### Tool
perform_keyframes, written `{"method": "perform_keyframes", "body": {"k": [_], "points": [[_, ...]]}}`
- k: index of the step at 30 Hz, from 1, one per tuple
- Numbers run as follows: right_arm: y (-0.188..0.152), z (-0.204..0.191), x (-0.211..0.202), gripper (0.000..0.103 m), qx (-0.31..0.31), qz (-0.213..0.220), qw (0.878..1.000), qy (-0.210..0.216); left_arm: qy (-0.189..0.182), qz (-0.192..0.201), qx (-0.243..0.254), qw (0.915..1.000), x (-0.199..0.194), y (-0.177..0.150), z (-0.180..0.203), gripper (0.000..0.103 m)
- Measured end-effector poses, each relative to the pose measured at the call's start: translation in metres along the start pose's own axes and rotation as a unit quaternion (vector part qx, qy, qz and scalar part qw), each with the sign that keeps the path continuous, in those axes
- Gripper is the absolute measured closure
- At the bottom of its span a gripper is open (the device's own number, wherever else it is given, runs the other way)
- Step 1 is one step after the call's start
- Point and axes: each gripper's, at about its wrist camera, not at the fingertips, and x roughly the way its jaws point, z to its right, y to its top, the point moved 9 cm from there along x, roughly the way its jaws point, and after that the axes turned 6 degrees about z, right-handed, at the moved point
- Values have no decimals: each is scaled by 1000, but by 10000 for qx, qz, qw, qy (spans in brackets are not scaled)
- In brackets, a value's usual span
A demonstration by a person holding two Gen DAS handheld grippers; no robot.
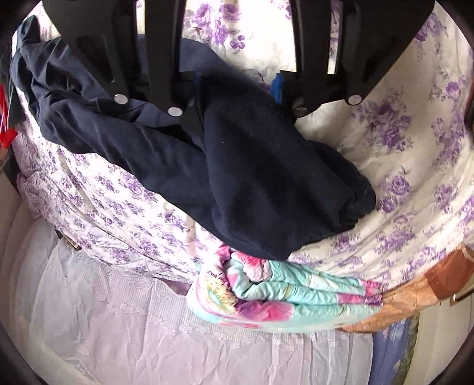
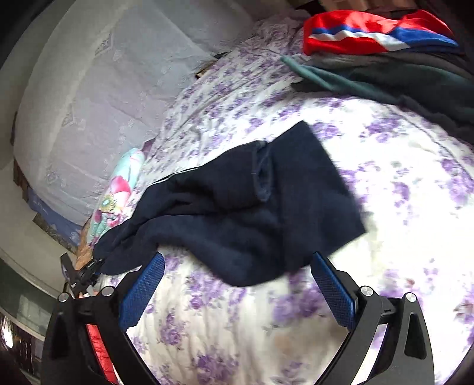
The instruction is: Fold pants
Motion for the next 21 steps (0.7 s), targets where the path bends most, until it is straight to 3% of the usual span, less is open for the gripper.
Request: {"method": "perform_keyframes", "body": {"k": [1, 4, 8, 10, 11, 13, 15, 18, 21], "points": [[-2, 12, -1, 3, 27, -58, 9997, -223, 25, 36, 75, 10000, -1, 1, 1, 75], [-6, 25, 11, 3, 145, -200, 9994, -254, 5, 61, 122, 9999, -8, -4, 2, 79], [14, 10, 47, 3, -321, -87, 9993, -155, -130, -22, -24, 9999, -9, -6, -2, 83], [27, 6, 73, 7, -576, -14, 9978, -339, -166, -92, -69, 9998, -10, -6, -4, 85], [34, 0, 81, 14, -723, 52, 9964, -434, -170, -129, -73, 9997, -11, -5, -4, 85], [42, -11, 90, 64, -899, 34, 9952, -381, -173, -178, -33, 9997, -14, -4, -4, 88], [53, -13, 92, 83, -816, 42, 9966, -141, -166, -189, 49, 9997, -19, -3, -3, 90], [70, -12, 74, 85, -708, 97, 9971, 251, -148, -161, 127, 9997, -35, -1, -2, 93], [91, -17, 34, 91, -914, 369, 9945, 356, -232, -29, 197, 9995, -71, 0, -1, 93]]}}
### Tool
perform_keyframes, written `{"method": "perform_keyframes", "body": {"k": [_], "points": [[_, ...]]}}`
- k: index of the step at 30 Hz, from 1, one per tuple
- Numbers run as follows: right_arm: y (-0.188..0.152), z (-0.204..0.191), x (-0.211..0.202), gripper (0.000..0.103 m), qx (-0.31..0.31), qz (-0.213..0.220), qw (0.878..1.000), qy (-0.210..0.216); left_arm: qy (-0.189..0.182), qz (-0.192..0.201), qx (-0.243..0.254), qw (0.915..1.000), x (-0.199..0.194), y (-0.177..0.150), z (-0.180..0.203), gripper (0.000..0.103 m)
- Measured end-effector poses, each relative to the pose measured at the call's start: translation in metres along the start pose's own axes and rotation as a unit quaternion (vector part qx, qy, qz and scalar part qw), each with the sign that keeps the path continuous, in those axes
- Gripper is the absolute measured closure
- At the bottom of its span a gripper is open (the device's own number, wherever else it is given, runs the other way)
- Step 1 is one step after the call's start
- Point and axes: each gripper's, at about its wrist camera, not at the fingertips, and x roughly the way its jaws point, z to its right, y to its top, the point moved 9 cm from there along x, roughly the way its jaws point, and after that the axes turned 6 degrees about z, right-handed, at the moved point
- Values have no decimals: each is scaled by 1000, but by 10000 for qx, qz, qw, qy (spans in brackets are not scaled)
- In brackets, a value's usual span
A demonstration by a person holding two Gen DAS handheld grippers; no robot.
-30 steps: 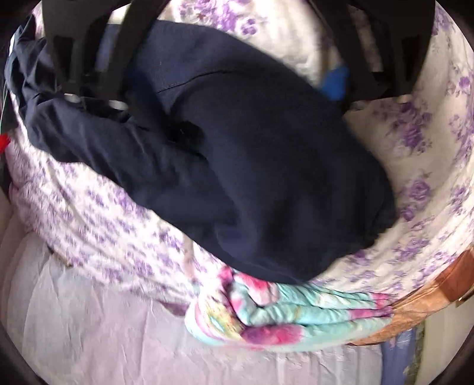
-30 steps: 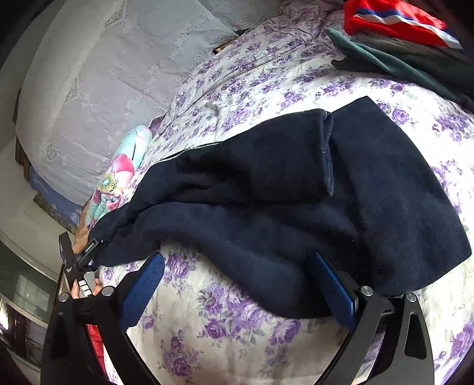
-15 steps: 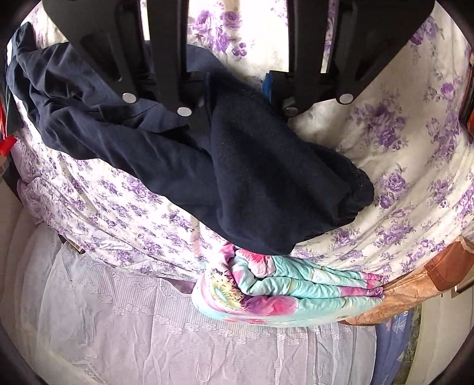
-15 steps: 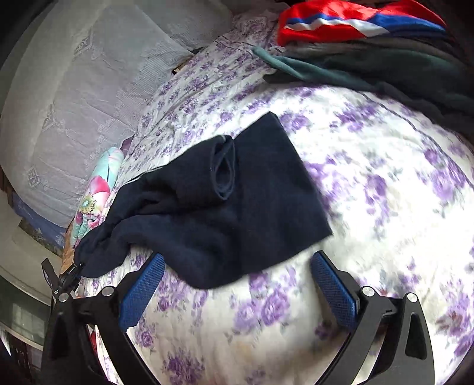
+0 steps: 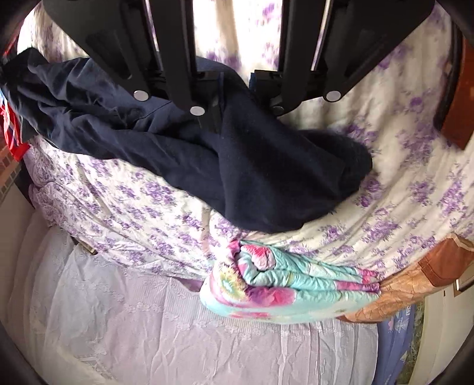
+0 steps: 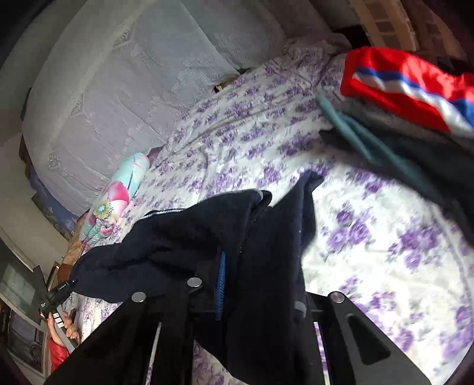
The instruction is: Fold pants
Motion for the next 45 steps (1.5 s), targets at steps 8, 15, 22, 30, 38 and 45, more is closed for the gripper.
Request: {"method": "perform_keyframes", "body": {"k": [8, 15, 22, 30, 38, 45], "points": [[-27, 61, -41, 43, -571, -584, 9903, -1121, 142, -719, 451, 9963, -52, -75, -17, 76], [-26, 97, -86, 40, 214, 96, 9935, -1117, 839, -12, 832, 9930, -108, -50, -56, 30], [-19, 40, -70, 39, -51, 204, 9989, -414, 1376, -241, 1085, 9842, -33, 29, -87, 13], [-34, 35, -57, 39, -177, -17, 9987, -480, 645, -1747, 280, 9821, 85, 9, -106, 20], [-33, 23, -52, 39, -270, -45, 9990, -360, 321, -904, -42, 9954, 42, 8, -100, 59], [-27, -6, -56, 39, -572, -3, 9983, -140, -292, 544, 4, 9981, -84, 41, -76, 61]]}}
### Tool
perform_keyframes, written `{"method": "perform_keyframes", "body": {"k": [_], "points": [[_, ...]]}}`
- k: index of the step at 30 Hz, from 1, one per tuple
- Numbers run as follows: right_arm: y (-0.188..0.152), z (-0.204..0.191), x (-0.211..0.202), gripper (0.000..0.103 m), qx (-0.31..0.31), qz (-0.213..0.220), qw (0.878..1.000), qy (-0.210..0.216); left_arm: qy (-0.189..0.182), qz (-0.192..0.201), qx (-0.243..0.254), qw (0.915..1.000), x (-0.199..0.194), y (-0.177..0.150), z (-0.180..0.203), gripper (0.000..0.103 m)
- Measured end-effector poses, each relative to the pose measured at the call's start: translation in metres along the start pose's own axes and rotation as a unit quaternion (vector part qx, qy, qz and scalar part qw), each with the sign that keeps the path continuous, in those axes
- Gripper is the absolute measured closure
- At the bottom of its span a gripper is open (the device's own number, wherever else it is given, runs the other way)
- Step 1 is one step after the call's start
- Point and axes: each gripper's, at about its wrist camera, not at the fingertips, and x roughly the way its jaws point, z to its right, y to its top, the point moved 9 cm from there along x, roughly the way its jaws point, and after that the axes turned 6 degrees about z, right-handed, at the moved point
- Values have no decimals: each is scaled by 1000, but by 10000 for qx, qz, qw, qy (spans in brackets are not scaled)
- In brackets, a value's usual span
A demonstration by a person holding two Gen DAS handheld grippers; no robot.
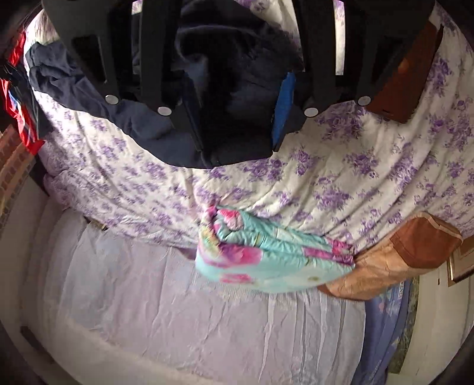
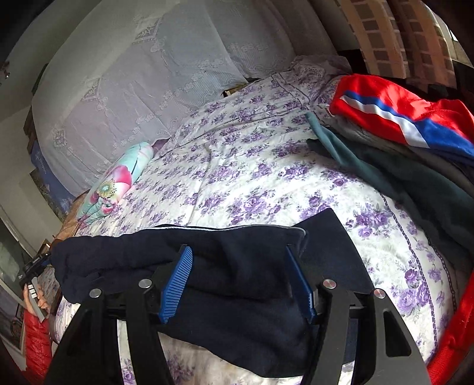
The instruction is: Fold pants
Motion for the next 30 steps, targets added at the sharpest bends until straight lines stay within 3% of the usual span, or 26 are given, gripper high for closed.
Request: {"method": "perform_keyframes", "body": {"k": [2, 5, 12, 15, 17, 19, 20, 21, 24, 27, 30], "points": [[-1, -3, 0, 39, -43, -18, 10000, 12, -161, 215, 103, 9996, -29, 1, 12, 61], [-4, 1, 7, 39, -3, -127, 9999, -36, -127, 210, 311, 9992, -50, -16, 20, 61], [7, 29, 42, 39, -563, -437, 9942, -810, -27, 36, -12, 10000, -59, -47, -4, 60], [6, 38, 57, 39, -402, -668, 9947, -663, -38, 24, -107, 9999, -58, -46, -6, 60], [-6, 36, 66, 44, -407, -885, 9937, -551, 4, 43, -29, 10000, -58, -46, -6, 60], [-21, 33, 71, 70, -571, -975, 9920, -567, 50, 53, 38, 10000, -57, -47, -4, 60], [-24, 30, 69, 74, -592, -919, 9926, -523, 66, 52, 42, 10000, -56, -46, -4, 60], [-24, 27, 64, 88, -585, -809, 9939, -458, 80, 52, 36, 9999, -56, -46, -4, 60], [-4, 4, 30, 88, -706, -300, 9969, -173, 72, 38, -49, 10000, -56, -42, -3, 61], [17, -29, -21, 88, -1319, 313, 9907, 108, 70, 72, -32, 9999, -62, -42, -1, 61], [-3, -38, -61, 86, -2147, 281, 9763, -19, 105, 63, 54, 9999, -74, -57, -6, 60]]}}
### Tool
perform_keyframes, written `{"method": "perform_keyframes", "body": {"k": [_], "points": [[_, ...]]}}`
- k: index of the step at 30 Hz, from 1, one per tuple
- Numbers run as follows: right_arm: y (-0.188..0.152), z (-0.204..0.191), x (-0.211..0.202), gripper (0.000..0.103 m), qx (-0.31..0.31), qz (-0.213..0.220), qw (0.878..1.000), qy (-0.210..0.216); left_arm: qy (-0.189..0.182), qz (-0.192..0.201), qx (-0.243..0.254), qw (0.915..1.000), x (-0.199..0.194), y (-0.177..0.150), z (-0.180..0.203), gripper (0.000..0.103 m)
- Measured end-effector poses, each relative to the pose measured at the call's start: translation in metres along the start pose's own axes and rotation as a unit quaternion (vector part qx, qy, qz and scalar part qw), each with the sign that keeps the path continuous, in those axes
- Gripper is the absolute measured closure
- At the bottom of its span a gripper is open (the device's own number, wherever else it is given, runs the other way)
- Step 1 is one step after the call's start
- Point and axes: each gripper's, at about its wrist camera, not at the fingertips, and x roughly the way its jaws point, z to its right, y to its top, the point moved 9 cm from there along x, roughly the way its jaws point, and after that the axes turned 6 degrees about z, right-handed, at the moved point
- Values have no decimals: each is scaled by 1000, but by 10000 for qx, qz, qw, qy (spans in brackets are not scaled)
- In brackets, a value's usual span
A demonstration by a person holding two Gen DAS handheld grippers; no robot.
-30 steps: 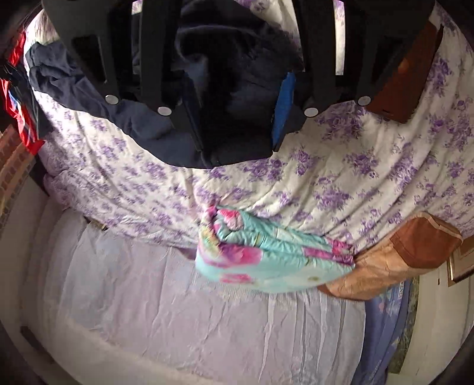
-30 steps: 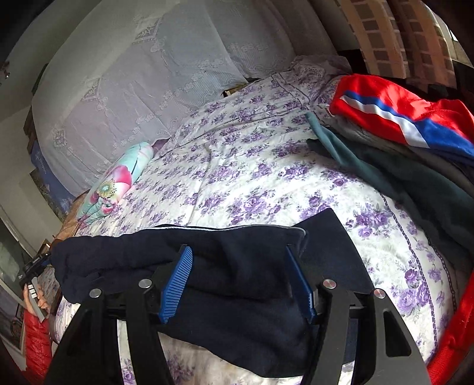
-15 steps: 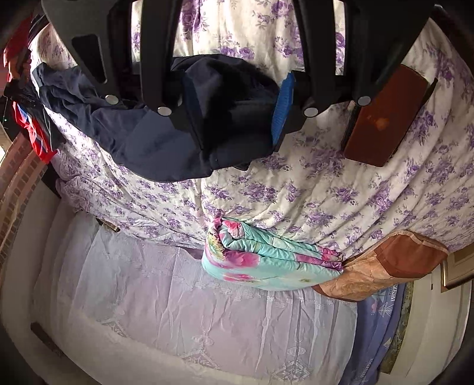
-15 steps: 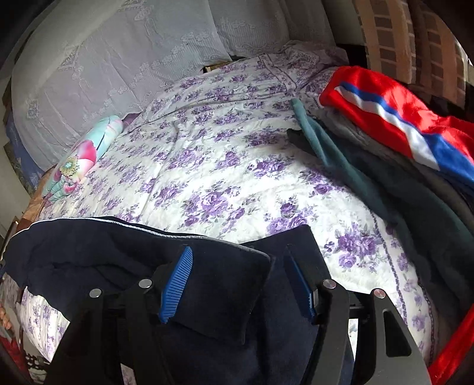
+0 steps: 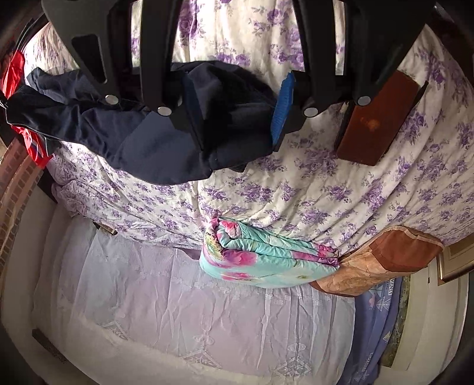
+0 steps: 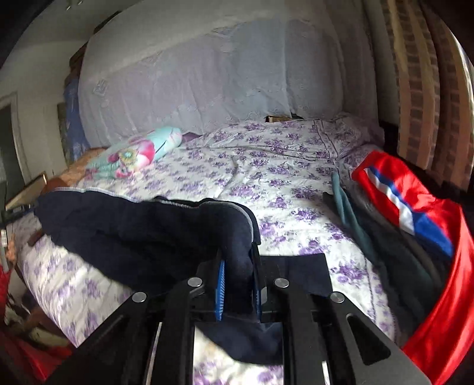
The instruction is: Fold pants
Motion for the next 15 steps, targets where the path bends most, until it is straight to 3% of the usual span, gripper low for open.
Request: {"method": "perform_keyframes", "body": {"k": [3, 5, 7, 10, 15], "points": [[-53, 3, -12, 72, -146, -661, 9976, -111, -63, -108, -312, 9994, -12, -26, -18, 60], [-76, 13, -16, 64, -115, -790, 9958, -448, -105, -224, -553, 9982, -15, -42, -30, 60], [-74, 18, -22, 49, 133, -588, 9970, -482, -60, -327, -672, 9972, -15, -54, -40, 61], [-57, 19, -23, 39, 507, -283, 9980, -236, -47, -358, -738, 9966, -20, -63, -44, 61], [-49, 34, 4, 38, 1226, -272, 9920, 145, 33, -369, -723, 9967, -22, -69, -45, 61]]}}
